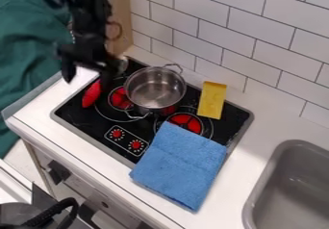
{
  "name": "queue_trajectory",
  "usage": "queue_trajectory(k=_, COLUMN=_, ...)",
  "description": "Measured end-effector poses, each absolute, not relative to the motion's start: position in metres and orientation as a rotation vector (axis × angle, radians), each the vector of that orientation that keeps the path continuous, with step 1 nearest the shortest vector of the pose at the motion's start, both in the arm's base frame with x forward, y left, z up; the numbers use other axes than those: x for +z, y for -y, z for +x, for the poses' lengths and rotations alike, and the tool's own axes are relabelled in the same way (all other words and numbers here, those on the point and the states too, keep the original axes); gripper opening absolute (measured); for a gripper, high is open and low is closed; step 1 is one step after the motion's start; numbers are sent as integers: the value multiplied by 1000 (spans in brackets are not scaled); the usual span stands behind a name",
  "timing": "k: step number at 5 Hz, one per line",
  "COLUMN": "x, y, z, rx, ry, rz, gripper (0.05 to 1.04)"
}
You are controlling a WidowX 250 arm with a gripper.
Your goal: Move the red fork to the left side of the table
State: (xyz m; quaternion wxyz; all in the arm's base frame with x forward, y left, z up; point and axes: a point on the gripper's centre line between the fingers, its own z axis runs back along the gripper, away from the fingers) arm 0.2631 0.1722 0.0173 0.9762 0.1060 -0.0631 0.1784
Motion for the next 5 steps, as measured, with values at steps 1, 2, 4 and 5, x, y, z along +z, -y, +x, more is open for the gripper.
queue_trajectory(k=1, x=56, y=-157, z=258, rx=363, ry=235, rz=234, gripper=1003)
queue_trajectory(k=2, x=72, y=-122, z=270, rx=315, ry=297, rz=201, gripper=1002)
queue_trajectory(k=4, x=69, y=-59, z=291, rx=202, ry=277, rz=105, gripper=1001)
queue_trajectory(k=5, x=62, y=-43, z=296, rx=155, ry=233, rz=83, gripper=1001)
